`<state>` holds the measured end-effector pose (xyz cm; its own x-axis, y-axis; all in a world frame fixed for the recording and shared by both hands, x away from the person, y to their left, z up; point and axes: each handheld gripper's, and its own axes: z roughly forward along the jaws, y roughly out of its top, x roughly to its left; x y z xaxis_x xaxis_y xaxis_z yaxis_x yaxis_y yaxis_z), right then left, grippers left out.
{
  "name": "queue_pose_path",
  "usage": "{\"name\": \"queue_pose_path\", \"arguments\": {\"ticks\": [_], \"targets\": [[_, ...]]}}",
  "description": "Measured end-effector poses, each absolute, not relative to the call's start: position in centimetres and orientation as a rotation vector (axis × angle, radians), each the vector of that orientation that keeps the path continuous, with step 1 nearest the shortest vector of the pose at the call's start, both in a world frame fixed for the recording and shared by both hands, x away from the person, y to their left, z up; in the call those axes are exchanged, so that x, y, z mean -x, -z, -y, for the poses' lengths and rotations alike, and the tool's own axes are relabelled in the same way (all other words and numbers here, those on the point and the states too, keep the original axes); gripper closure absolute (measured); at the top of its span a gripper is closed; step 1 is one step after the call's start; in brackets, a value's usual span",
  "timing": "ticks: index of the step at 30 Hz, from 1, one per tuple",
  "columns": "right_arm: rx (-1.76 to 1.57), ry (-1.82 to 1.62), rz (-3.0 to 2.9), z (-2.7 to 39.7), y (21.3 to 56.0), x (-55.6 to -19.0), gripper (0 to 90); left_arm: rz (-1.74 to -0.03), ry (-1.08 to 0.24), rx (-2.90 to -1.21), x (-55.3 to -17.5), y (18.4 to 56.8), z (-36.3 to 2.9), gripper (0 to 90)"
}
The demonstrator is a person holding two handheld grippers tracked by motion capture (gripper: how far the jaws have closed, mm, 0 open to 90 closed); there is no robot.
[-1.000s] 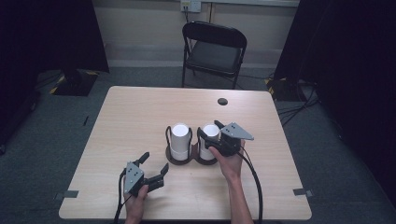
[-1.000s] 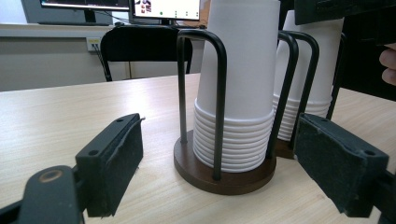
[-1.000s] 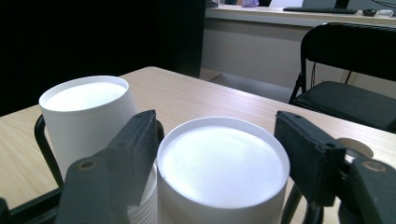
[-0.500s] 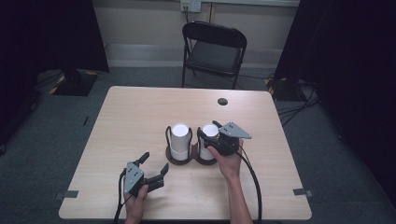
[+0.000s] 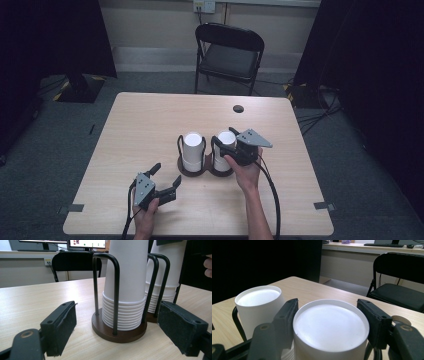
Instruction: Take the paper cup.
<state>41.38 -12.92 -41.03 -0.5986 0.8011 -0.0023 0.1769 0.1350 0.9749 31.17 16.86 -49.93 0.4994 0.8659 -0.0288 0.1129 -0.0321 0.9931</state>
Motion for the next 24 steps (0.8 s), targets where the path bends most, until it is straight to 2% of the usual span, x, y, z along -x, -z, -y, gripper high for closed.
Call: {"name": "queue_pose_path", "arguments": {"ticks": [24], "targets": [[-0.914,-1.506,-1.856,13.0,38.2,-41.3,35.6,-0.900,-0.747,-1.489,-31.2,49.9,-17.0,16.6]]}}
